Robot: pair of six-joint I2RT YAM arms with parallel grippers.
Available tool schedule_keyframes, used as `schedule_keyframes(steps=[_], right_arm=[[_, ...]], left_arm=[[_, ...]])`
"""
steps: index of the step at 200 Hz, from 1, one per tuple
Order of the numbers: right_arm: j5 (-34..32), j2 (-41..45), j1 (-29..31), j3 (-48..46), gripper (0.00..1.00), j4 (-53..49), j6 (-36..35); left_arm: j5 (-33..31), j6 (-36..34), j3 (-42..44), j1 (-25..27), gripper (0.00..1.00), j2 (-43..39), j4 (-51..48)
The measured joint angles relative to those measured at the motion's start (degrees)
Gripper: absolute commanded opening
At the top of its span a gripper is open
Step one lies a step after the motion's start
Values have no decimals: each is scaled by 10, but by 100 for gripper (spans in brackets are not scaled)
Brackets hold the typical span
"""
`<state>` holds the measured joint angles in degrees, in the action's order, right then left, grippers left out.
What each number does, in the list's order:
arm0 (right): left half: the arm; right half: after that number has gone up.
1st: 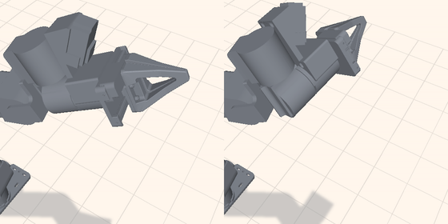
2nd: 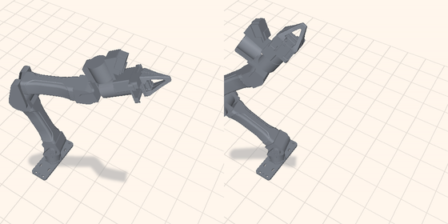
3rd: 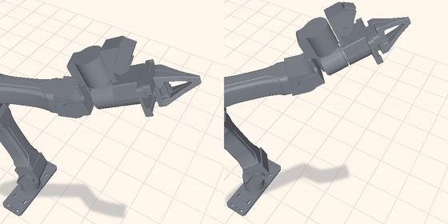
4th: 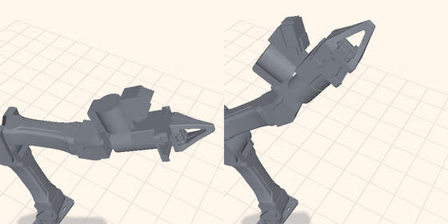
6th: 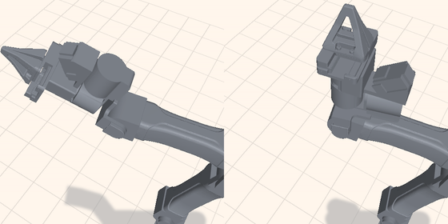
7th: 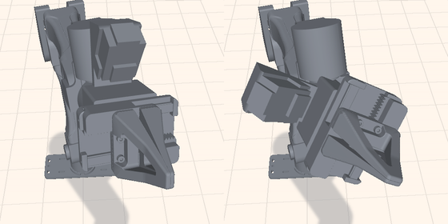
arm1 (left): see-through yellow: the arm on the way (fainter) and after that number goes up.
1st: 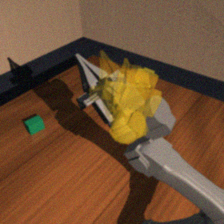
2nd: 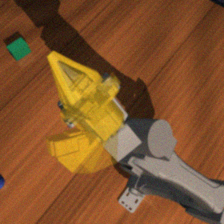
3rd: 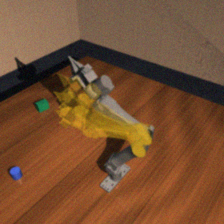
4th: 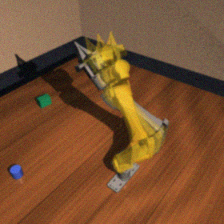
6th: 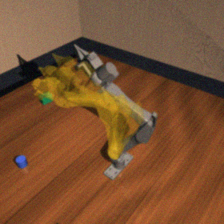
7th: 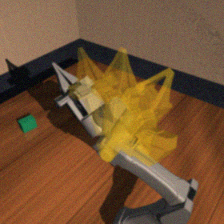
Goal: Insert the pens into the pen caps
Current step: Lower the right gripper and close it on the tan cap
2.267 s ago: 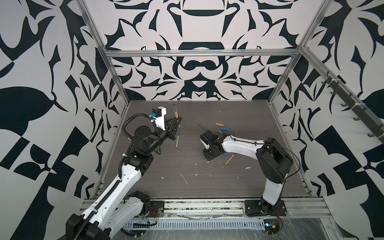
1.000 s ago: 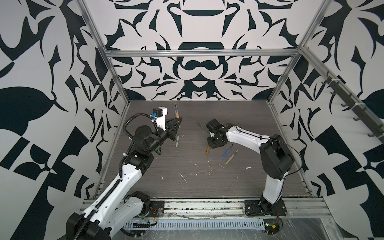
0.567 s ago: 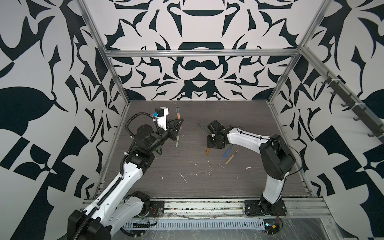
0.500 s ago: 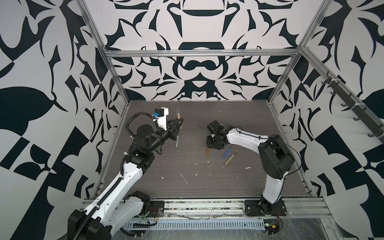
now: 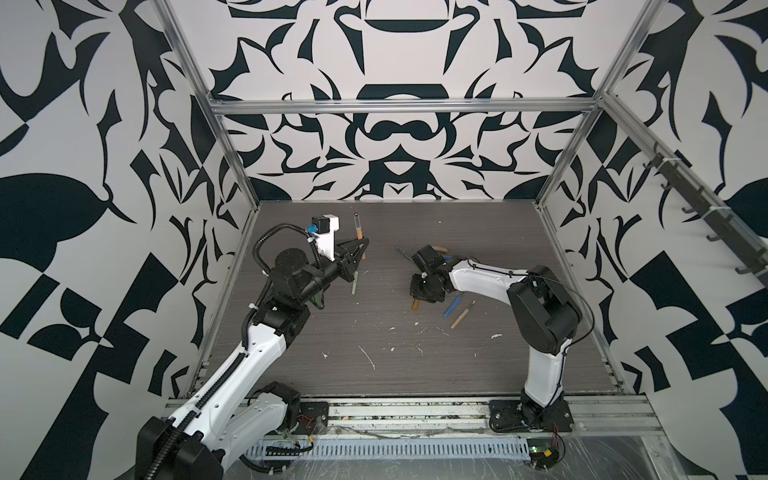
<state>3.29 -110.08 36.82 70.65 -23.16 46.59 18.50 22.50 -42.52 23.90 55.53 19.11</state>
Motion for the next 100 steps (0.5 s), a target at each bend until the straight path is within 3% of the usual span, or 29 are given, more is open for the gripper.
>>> schedule_keyframes(steps=[63, 100], right_arm=[[-8, -3, 15, 9, 31, -9, -38], [-19, -6, 22, 37, 23, -59, -102]], left_arm=[[4, 0, 0, 0, 15, 2, 0], [6, 1, 0, 0, 15, 2, 0]])
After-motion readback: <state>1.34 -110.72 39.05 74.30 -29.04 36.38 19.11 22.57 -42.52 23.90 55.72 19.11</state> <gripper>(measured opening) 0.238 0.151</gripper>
